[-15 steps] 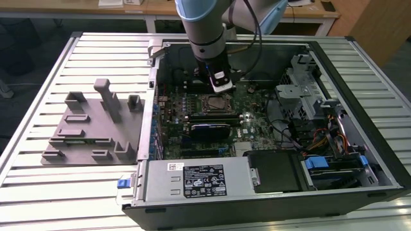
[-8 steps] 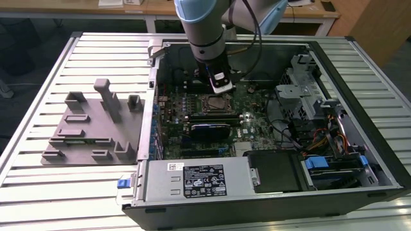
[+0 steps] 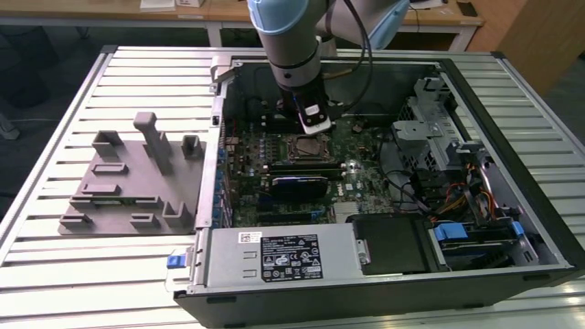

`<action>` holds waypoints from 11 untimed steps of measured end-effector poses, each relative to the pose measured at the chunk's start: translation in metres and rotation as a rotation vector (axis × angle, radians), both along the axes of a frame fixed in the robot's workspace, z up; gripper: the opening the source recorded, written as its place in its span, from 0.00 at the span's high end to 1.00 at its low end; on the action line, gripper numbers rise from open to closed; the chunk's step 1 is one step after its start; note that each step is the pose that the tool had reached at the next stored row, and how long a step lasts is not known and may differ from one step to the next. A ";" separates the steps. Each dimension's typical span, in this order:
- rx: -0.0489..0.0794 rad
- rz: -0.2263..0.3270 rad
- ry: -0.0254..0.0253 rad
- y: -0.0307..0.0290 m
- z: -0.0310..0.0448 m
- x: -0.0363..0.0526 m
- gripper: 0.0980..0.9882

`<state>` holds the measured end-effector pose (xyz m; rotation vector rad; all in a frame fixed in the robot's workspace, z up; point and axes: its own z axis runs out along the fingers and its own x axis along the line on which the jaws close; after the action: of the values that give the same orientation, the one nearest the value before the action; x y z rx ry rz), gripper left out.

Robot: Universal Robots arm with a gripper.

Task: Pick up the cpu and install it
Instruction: 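Install the first cpu locking lever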

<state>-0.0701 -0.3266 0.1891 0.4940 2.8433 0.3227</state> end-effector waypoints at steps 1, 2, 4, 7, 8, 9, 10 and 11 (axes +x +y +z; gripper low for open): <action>0.000 0.000 0.0000 -0.0002 -0.0001 0.0000 0.99; 0.000 0.000 0.0001 -0.0004 -0.0002 0.0000 0.99; 0.001 0.000 -0.0001 -0.0011 -0.0003 0.0001 0.99; 0.002 0.000 0.0009 -0.0012 -0.0001 0.0001 0.99; 0.002 0.000 0.0022 -0.0013 0.0007 0.0002 0.99; 0.002 0.000 0.0031 -0.0012 0.0018 0.0003 0.99; 0.002 0.000 0.0035 -0.0013 0.0032 0.0002 0.99; 0.002 0.000 0.0038 -0.0012 0.0044 0.0002 0.99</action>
<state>-0.0699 -0.3279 0.1935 0.4958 2.8469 0.3255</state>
